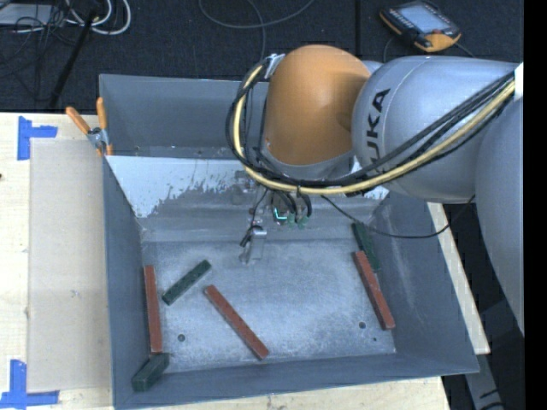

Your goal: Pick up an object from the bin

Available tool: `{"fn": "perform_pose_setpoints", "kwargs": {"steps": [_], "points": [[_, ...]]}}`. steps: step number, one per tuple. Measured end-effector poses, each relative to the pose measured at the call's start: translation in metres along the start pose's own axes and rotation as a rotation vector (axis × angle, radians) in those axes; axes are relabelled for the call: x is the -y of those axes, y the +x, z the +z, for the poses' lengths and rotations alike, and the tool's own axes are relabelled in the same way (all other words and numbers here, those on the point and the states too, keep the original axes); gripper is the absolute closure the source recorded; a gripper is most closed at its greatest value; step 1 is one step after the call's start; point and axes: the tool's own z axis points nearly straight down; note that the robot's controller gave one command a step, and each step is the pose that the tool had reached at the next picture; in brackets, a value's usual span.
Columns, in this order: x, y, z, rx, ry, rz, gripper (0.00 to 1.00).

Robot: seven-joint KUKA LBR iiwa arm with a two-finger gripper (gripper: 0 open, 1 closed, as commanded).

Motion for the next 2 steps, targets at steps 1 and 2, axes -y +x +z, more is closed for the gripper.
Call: {"fn": "perform_pose_setpoints", "kwargs": {"steps": [1, 2], "points": [[-0.041, 0.005, 0.040, 0.005, 0.000, 0.084, 0.00], [-0.068, 0.001, 0.077, -0.001, 0.000, -0.037, 0.00]]}}
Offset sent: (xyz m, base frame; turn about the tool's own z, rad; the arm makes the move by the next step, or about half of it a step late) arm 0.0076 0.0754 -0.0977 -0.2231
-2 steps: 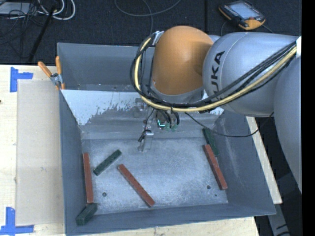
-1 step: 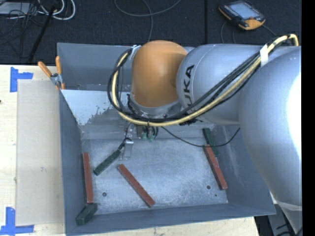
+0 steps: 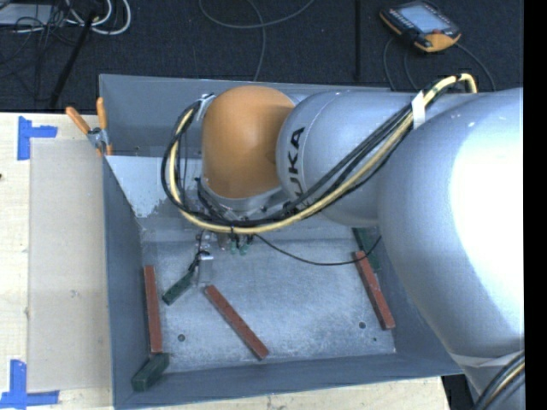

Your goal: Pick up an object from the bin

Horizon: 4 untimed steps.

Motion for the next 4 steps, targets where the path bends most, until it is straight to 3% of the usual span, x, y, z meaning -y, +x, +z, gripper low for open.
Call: {"fn": "perform_pose_setpoints", "kwargs": {"steps": [1, 2, 3, 4], "points": [[0.018, 0.000, 0.043, 0.001, 0.000, -0.248, 0.00], [0.015, 0.006, 0.051, 0.000, 0.001, -0.395, 0.00], [-0.031, -0.012, 0.059, 0.002, -0.001, -0.818, 1.00], [-0.031, -0.012, 0.059, 0.002, -0.001, -0.816, 1.00]]}}
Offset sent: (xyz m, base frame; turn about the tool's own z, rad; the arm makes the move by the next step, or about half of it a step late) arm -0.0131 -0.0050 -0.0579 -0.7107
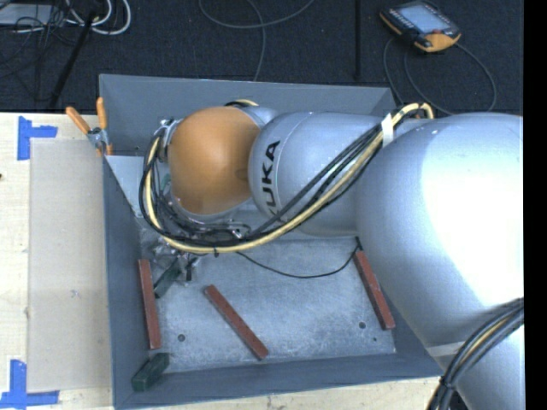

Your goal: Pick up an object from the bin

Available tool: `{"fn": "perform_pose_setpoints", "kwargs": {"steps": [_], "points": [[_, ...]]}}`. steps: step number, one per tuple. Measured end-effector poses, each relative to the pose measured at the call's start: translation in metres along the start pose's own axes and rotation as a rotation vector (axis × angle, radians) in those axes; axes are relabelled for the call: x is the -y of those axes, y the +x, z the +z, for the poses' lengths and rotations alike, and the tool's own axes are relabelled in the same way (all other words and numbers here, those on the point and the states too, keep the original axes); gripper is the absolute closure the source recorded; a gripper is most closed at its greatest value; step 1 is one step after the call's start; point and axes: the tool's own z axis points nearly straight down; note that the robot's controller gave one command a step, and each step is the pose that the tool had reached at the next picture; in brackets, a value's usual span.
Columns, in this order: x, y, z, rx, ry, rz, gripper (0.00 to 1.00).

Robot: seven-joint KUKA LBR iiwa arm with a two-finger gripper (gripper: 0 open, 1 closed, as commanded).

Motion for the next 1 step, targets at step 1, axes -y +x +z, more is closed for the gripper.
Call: {"fn": "perform_pose_setpoints", "kwargs": {"steps": [1], "points": [[0.0178, 0.0270, -0.1471, 0.005, 0.004, 0.057, 1.00]]}}
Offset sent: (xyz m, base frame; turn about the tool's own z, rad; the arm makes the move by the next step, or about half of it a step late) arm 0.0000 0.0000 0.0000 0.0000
